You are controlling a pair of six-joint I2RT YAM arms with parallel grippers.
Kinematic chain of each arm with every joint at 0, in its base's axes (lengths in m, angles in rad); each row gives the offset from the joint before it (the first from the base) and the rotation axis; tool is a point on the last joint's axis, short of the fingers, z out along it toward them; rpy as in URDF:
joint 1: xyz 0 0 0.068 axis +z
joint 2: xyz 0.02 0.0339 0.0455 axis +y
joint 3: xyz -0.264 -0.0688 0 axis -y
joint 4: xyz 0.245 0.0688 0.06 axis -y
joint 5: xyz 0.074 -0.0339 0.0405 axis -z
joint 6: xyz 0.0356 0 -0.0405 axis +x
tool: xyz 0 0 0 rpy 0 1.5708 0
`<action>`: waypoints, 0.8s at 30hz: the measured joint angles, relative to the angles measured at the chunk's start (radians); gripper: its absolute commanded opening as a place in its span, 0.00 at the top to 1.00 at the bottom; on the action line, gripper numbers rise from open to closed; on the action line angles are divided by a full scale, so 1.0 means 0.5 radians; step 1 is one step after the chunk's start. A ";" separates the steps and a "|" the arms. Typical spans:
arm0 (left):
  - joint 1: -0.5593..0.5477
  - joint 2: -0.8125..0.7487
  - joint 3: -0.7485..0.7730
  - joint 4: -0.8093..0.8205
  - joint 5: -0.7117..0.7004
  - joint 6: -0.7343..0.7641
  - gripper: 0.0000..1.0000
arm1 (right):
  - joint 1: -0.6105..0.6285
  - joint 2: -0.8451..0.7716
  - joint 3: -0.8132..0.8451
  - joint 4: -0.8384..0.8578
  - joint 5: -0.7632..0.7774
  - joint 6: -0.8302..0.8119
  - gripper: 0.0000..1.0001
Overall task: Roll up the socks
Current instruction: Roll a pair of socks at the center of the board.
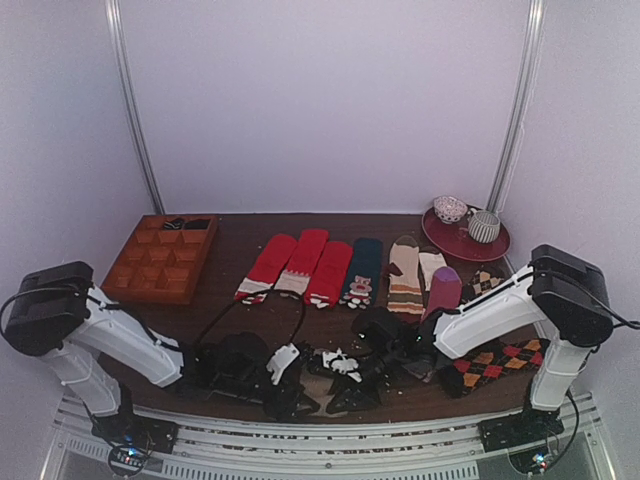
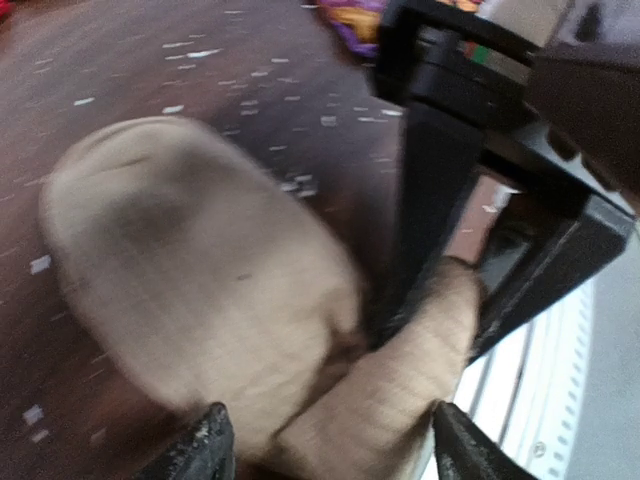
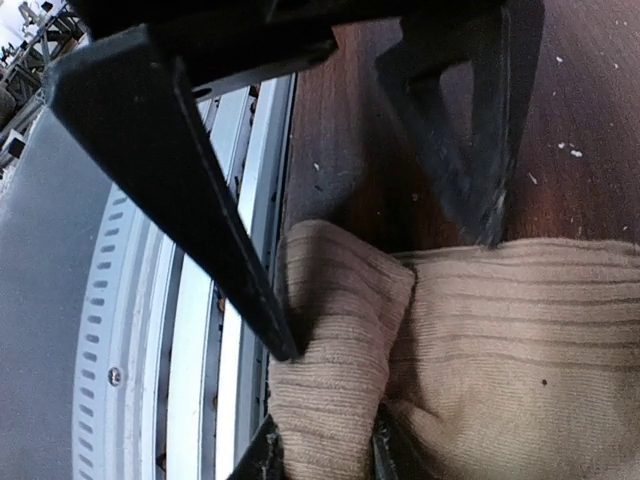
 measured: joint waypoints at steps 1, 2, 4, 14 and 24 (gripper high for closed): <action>0.000 -0.058 -0.009 -0.086 -0.077 0.036 0.22 | -0.005 0.016 0.023 -0.021 -0.018 0.031 0.78; 0.000 -0.118 -0.029 -0.159 -0.156 0.065 0.20 | -0.016 0.036 0.054 -0.053 -0.042 0.069 0.77; -0.011 -0.239 -0.079 -0.229 -0.280 0.131 0.15 | -0.041 0.060 0.094 -0.103 -0.082 0.138 0.77; -0.314 -0.565 -0.388 0.182 -0.703 0.657 0.20 | -0.221 0.106 0.089 -0.208 -0.346 0.484 0.77; -0.319 0.092 -0.232 0.628 -0.552 1.015 0.28 | -0.255 0.182 0.092 -0.155 -0.484 0.682 0.77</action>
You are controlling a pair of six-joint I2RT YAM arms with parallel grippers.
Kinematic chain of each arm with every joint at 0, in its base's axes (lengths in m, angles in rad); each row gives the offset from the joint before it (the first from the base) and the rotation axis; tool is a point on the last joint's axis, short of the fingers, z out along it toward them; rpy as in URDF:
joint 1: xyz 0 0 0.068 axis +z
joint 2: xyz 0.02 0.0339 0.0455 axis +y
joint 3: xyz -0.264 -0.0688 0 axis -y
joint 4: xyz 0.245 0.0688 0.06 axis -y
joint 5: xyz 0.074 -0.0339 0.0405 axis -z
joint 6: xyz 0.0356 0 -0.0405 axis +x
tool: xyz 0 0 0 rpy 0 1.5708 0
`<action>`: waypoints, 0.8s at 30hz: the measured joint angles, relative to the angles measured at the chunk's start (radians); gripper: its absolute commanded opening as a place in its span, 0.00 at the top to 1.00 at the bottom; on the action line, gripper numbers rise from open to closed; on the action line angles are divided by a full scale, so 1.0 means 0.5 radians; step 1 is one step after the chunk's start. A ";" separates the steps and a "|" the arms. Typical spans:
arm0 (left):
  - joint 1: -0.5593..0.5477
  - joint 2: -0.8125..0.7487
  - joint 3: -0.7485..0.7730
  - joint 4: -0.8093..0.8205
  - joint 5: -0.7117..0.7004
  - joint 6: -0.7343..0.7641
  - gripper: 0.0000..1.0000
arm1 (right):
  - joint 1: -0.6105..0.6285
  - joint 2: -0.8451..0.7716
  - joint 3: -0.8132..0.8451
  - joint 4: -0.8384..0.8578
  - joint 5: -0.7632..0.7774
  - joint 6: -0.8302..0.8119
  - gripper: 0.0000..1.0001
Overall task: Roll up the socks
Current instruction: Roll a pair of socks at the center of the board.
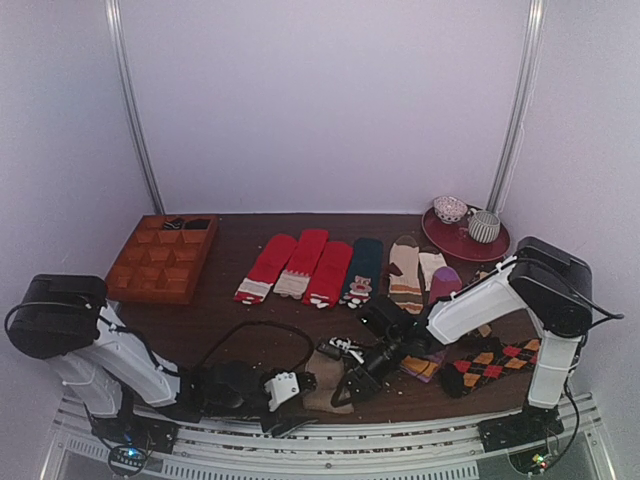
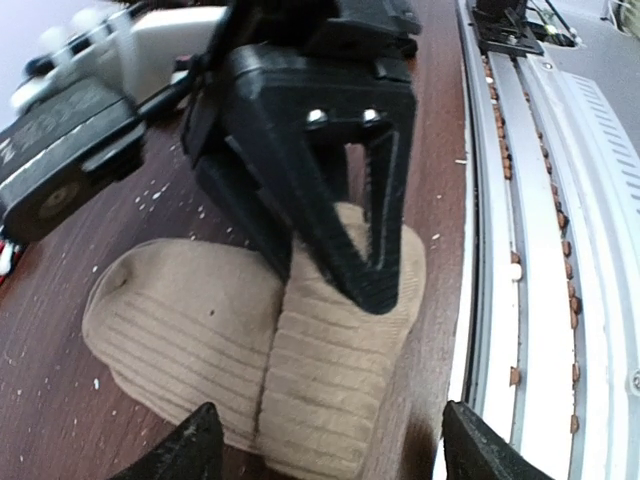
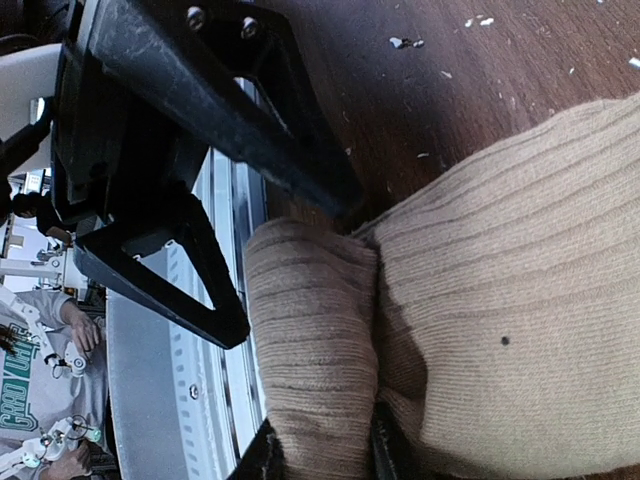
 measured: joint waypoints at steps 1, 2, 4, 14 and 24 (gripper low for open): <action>0.000 0.021 0.004 0.026 0.015 0.014 0.30 | -0.002 0.008 0.005 -0.001 -0.010 0.005 0.77; -0.001 0.037 0.011 0.046 0.031 0.027 0.32 | -0.005 0.014 0.011 -0.003 -0.021 0.006 0.78; -0.004 0.069 0.032 0.085 0.043 0.042 0.38 | -0.008 0.031 0.027 -0.011 -0.038 0.006 0.78; -0.007 0.279 0.126 0.166 0.035 0.010 0.50 | -0.013 0.049 0.044 -0.026 -0.064 0.005 0.78; -0.004 0.278 0.126 0.172 0.048 -0.061 1.00 | -0.024 0.054 0.044 -0.034 -0.082 0.002 0.77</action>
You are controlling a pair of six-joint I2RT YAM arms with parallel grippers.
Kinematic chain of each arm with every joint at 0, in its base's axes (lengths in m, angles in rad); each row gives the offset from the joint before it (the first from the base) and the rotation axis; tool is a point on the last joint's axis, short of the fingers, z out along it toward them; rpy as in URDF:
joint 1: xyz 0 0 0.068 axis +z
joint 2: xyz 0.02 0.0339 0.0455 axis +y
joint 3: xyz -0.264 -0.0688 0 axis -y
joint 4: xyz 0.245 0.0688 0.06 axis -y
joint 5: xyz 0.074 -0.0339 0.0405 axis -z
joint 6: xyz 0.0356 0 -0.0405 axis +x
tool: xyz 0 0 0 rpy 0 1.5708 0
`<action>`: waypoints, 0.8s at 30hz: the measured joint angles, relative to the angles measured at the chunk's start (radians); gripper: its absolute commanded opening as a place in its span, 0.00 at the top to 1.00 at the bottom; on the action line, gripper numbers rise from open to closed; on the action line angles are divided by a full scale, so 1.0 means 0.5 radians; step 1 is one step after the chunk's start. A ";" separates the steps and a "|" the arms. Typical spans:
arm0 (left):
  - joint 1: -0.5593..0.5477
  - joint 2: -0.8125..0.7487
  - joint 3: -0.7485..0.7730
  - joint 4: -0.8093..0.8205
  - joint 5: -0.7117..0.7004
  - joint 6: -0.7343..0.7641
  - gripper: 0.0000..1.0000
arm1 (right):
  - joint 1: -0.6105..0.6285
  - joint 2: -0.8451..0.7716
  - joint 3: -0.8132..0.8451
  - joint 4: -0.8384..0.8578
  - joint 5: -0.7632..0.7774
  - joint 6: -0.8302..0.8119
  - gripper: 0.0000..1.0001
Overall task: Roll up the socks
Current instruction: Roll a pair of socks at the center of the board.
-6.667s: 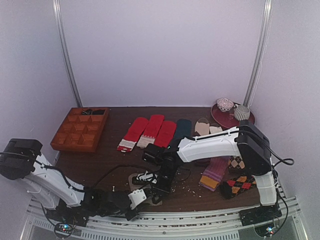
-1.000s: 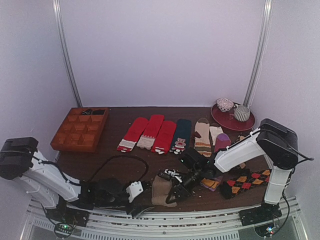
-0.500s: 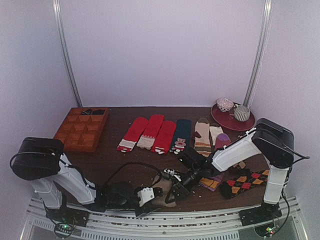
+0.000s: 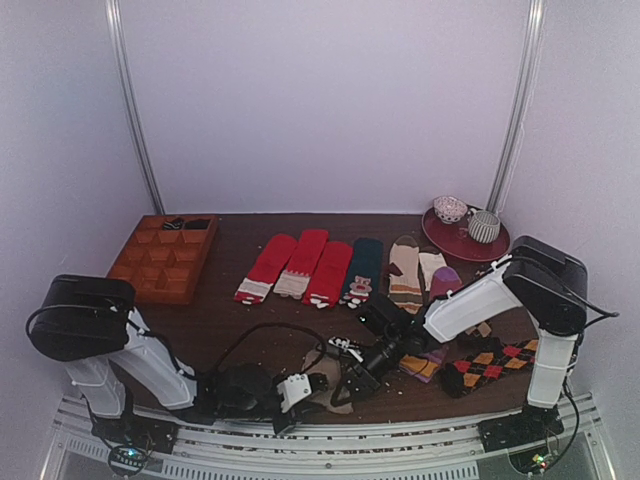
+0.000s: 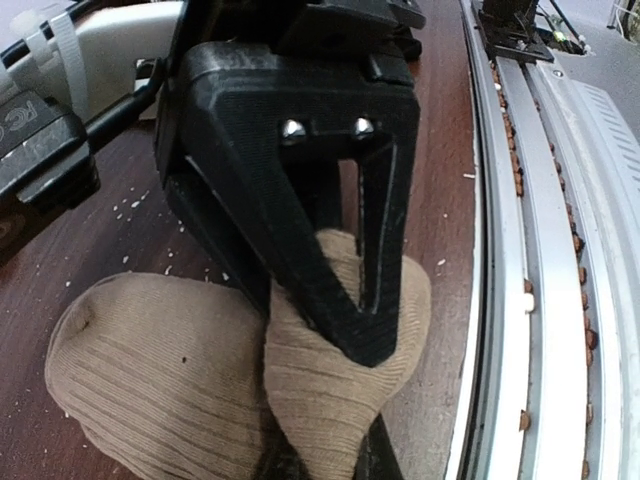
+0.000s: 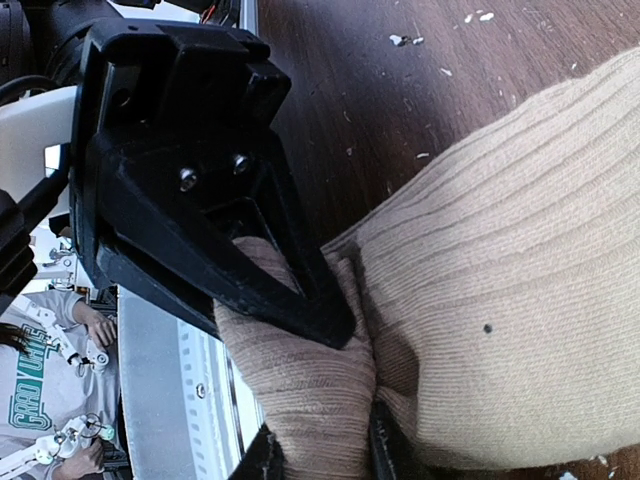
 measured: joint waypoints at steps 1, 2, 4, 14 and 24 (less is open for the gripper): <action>0.001 -0.002 0.000 -0.002 0.012 -0.008 1.00 | -0.001 0.001 0.000 0.000 -0.002 0.000 0.72; 0.008 -0.002 0.000 -0.004 0.028 -0.018 1.00 | -0.001 0.001 0.000 -0.002 -0.002 0.002 0.68; 0.040 -0.002 0.000 -0.001 0.088 -0.061 1.00 | -0.001 0.001 0.008 -0.010 -0.005 0.010 0.62; 0.350 0.061 -0.072 0.166 0.588 -0.553 1.00 | 0.031 -0.519 -0.225 0.057 0.630 -0.256 0.40; 0.412 0.329 -0.100 0.589 0.854 -0.945 1.00 | 0.250 -1.001 -0.601 0.578 1.146 -1.096 0.33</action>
